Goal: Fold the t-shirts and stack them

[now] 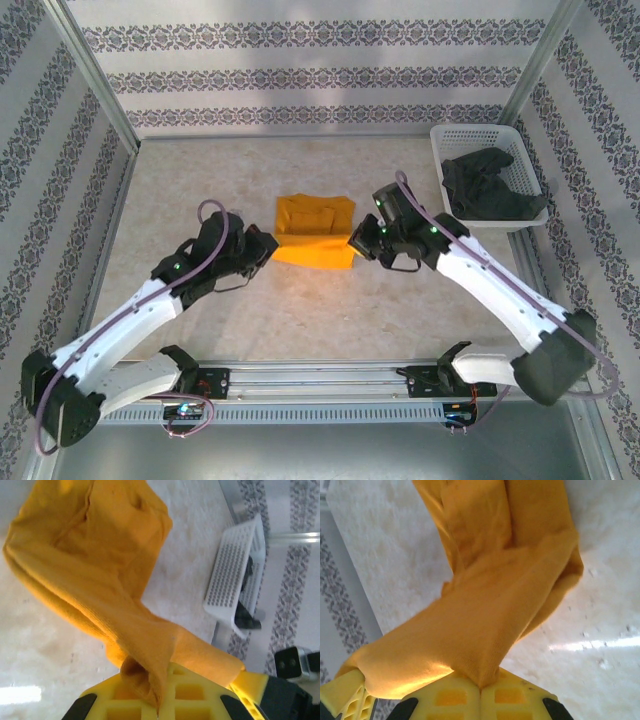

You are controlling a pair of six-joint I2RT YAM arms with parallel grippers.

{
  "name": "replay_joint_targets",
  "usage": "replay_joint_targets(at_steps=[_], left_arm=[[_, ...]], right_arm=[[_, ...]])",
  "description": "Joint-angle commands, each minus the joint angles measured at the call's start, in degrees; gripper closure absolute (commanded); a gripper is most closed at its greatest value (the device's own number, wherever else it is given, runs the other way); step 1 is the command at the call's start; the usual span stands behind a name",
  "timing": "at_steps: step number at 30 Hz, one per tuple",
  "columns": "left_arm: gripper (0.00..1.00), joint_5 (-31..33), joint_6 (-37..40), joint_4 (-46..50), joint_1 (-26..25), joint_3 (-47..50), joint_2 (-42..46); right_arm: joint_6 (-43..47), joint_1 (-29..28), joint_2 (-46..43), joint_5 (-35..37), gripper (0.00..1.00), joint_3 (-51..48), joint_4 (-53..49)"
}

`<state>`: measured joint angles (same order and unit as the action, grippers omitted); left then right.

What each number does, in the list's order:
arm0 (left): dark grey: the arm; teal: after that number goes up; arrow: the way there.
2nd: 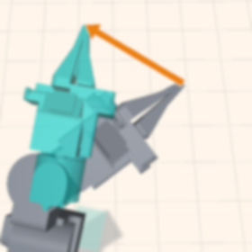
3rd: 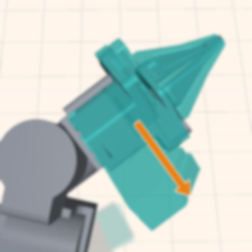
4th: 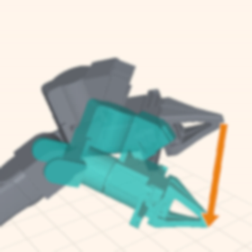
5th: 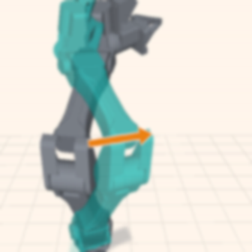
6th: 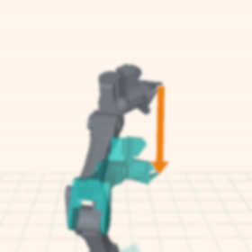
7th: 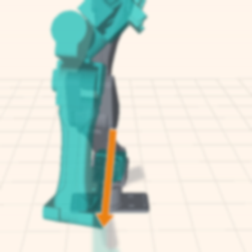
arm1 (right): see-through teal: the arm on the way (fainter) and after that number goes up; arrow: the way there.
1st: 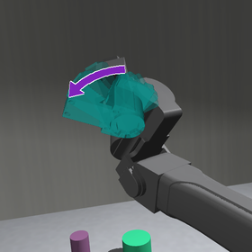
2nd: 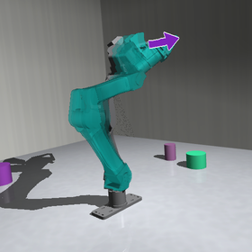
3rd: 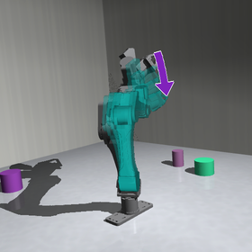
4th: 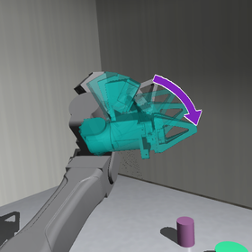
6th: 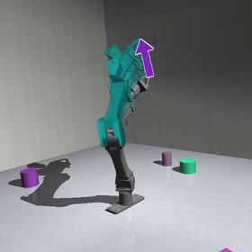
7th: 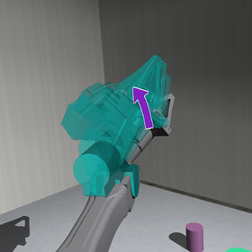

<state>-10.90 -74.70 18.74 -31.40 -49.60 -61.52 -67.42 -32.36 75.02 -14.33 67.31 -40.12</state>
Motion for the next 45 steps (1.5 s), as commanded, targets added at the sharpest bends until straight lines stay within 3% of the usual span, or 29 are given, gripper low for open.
replay_joint_targets(at_steps=[1,10,11,12,15,17,19,23,25,28,31,36,40,45], left_arm=[[1.0,-0.2,2.9,-4.3,4.7,-6.1,-8.7],[1.0,-8.0,8.7,-8.8,14.7,-25.9,-39.0],[0.98,-9.8,8.8,-8.7,15.3,-28.2,-42.8],[0.89,-11.9,8.8,-10.0,15.8,-29.8,-46.1],[0.6,-12.5,10.5,-10.1,16.7,-33.4,-50.7],[0.51,-12.7,11.4,-10.6,16.9,-34.2,-50.5],[0.48,-11.8,11.9,-10.3,16.9,-33.0,-48.4],[0.48,-8.0,11.0,-10.2,15.6,-22.5,-37.3],[0.49,-7.4,7.9,-10.8,13.6,-15.6,-31.2],[0.48,-6.7,-1.5,-13.5,6.7,-5.7,-24.1],[0.4,-2.7,-11.5,-17.9,-0.2,0.2,-21.8],[0.36,5.0,-23.5,-26.7,-7.3,0.4,-27.7],[0.34,7.0,-28.4,-33.9,-8.6,-3.7,-35.7],[0.38,6.1,-32.9,-33.6,-10.5,-8.1,-43.5]], right_arm=[[3.7,3.2,6.9,1.6,1.0,6.4,-0.3],[5.9,11.7,34.9,-2.2,1.0,26.3,0.8],[6.2,12.3,37.4,-2.2,0.91,28.2,0.3],[6.4,13.2,40.9,-1.9,0.8,30.9,-1.1],[8.6,14.4,45.7,-1.5,0.62,35.8,-0.9],[11.1,14.6,46.6,0.0,0.53,39.2,-2.5],[13.1,14.8,45.4,0.9,0.47,40.4,-2.8],[16.3,14.6,37.8,1.5,0.45,35.2,-0.4],[17.1,14.1,31.6,1.4,0.43,28.0,2.9],[17.0,12.6,19.7,-0.7,0.39,12.3,11.9],[15.3,10.7,9.6,-3.2,0.37,-0.7,19.0],[11.1,8.9,-2.2,-8.5,0.33,-16.1,27.9],[11.2,8.9,-6.3,-10.0,0.33,-21.0,27.2],[10.0,9.9,-8.6,-10.4,0.33,-23.8,26.1]])
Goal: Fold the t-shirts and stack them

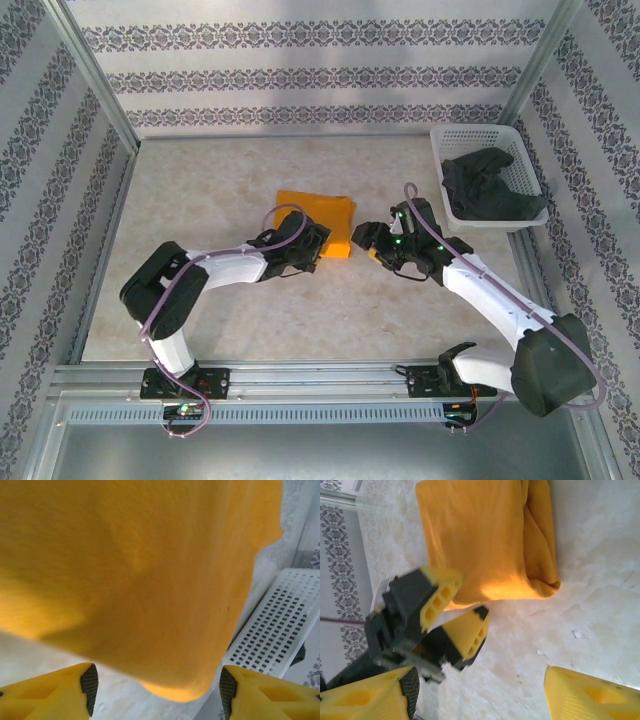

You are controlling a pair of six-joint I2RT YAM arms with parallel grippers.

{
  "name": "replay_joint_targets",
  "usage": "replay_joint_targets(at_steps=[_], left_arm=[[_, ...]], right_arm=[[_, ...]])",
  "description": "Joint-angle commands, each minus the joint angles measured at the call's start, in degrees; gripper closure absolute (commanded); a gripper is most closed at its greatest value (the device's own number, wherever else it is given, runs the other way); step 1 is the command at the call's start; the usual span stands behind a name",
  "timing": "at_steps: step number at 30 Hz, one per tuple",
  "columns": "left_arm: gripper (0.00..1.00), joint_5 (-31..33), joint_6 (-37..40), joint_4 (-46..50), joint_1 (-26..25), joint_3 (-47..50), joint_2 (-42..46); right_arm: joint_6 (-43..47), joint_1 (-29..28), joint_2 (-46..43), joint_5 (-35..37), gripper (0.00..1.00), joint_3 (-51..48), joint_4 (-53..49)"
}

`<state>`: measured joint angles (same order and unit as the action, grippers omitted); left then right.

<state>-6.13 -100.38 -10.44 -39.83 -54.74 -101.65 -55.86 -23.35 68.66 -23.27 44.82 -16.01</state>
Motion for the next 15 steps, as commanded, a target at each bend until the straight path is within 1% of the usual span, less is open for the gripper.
replay_joint_targets(at_steps=[1,3,5,7,10,11,12,13,15], left_arm=[[0.41,1.0,-8.8,-4.0,-2.4,-3.1,-4.4],[0.47,0.7,-12.0,-3.9,-2.9,-3.1,-6.8],[0.52,1.0,-12.9,-3.4,-2.8,-3.7,-8.5],[0.62,2.0,-13.0,-2.5,-2.5,-4.6,-10.3],[0.76,2.5,-11.3,-2.3,-1.1,-6.1,-12.8],[0.79,2.9,-10.8,-1.5,-0.5,-6.2,-13.0],[0.84,3.4,-10.5,-1.1,0.2,-5.9,-13.0],[0.89,3.7,-9.6,-1.5,1.3,-5.5,-12.9],[0.95,3.0,-6.9,-1.5,4.0,-4.7,-12.4]], right_arm=[[-1.8,0.9,-2.5,-1.3,0.33,-1.6,2.1],[-2.3,1.1,-3.6,-0.9,0.33,-2.2,1.8],[-2.4,1.4,-4.0,-0.7,0.33,-2.3,1.1],[-2.5,1.8,-4.4,-0.6,0.34,-2.4,0.5],[-2.7,2.1,-4.5,-0.5,0.35,-2.6,0.1],[-2.9,2.1,-4.6,-0.5,0.35,-2.5,0.0],[-2.9,2.1,-4.7,-0.5,0.35,-2.5,-0.1],[-2.9,2.2,-4.8,-0.4,0.35,-2.5,-0.2],[-3.0,2.2,-5.1,-0.1,0.36,-2.5,-0.5]])
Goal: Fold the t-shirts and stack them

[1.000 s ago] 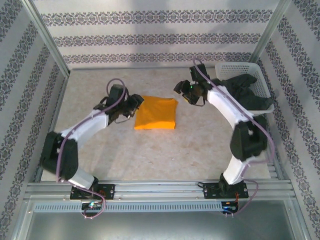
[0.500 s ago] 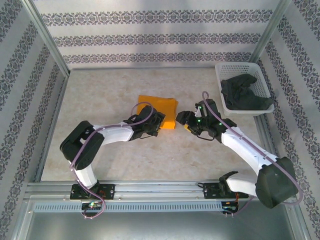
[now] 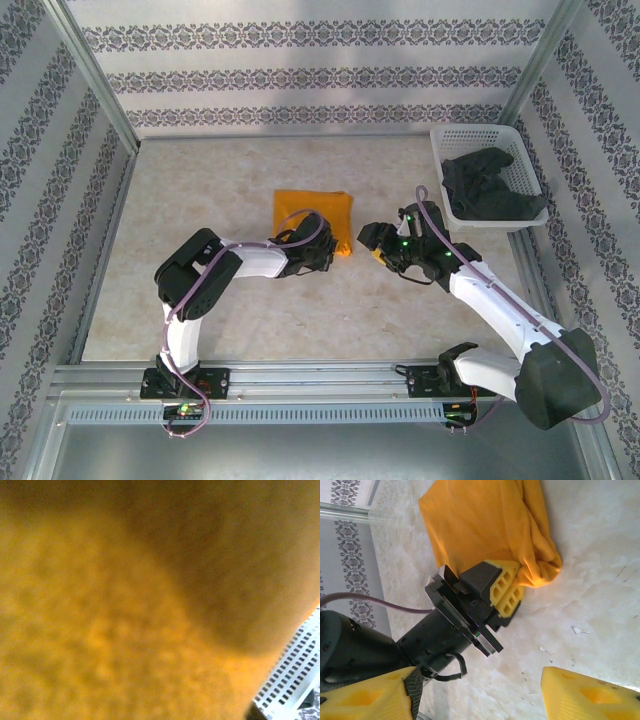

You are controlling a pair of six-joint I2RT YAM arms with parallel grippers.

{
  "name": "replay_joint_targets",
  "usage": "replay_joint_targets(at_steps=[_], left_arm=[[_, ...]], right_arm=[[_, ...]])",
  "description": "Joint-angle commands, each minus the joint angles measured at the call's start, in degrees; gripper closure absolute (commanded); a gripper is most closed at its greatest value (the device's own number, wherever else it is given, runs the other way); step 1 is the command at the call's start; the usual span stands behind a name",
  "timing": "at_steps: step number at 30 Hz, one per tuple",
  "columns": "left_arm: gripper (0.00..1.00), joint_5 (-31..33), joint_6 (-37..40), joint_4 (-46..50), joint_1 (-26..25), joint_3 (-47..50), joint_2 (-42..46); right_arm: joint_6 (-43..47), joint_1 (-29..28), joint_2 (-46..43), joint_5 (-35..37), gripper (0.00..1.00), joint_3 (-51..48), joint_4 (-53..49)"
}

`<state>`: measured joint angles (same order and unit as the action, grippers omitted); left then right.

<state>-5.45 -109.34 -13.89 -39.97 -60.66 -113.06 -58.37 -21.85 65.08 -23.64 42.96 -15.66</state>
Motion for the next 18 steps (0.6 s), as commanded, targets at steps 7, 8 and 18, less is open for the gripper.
replay_joint_targets(at_steps=[7,8,18], left_arm=[[0.99,-5.6,19.4,3.0,22.3,2.5,2.3],[0.99,-7.7,22.4,3.2,25.5,1.5,2.0],[1.0,-32.6,59.9,16.7,52.4,-20.6,-12.9]], right_arm=[[-0.3,0.9,-1.4,-0.2,0.36,-0.3,-0.8],[0.0,0.8,-1.2,-0.4,0.36,0.0,-0.7],[2.3,0.3,2.2,-4.1,0.36,3.0,4.9]])
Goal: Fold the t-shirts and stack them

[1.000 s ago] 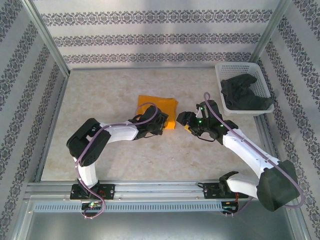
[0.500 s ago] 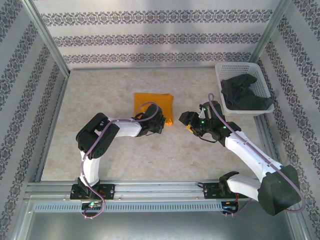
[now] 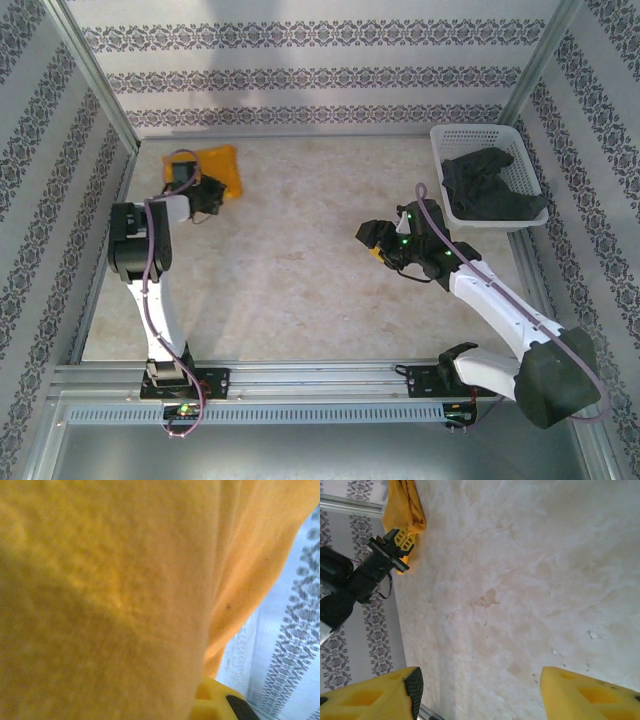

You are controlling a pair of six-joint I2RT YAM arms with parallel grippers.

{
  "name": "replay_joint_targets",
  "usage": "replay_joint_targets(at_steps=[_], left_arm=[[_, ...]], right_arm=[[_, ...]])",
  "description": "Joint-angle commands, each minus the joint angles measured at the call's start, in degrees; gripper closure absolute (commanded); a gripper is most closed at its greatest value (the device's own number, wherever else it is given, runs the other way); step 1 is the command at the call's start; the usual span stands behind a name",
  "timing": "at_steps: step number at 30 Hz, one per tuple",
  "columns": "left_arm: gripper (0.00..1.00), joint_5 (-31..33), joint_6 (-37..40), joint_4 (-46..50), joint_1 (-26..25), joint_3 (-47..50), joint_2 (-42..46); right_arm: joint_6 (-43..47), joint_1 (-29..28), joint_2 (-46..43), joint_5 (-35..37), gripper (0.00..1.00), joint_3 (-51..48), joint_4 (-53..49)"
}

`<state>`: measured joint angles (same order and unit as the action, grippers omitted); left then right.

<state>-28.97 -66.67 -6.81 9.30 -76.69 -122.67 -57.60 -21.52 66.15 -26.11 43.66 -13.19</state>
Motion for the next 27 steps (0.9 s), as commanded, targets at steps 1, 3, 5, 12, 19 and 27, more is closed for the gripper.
replay_joint_targets(at_steps=[1,3,5,12,19,27], left_arm=[[1.0,-11.0,20.8,12.3,4.6,-7.6,-4.8],[1.0,-13.0,27.1,17.6,6.8,-12.0,-7.1],[1.0,-12.7,31.3,23.1,8.4,-14.6,-8.5],[0.84,-11.3,33.4,24.4,10.2,-15.2,-7.5],[0.0,-3.9,26.4,17.1,7.6,-4.5,10.5],[0.0,15.7,13.6,4.3,-2.8,24.6,44.7]], right_arm=[[1.4,-0.1,1.6,-1.8,0.36,2.7,2.8],[1.4,-0.3,2.8,-1.9,0.36,3.6,2.8],[1.4,-0.3,3.8,-1.9,0.36,4.5,3.0],[2.2,-0.8,8.1,-2.8,0.35,8.4,4.0],[4.0,-1.5,5.4,1.6,0.32,9.5,11.5],[4.5,2.8,2.7,1.2,0.02,10.9,12.4]])
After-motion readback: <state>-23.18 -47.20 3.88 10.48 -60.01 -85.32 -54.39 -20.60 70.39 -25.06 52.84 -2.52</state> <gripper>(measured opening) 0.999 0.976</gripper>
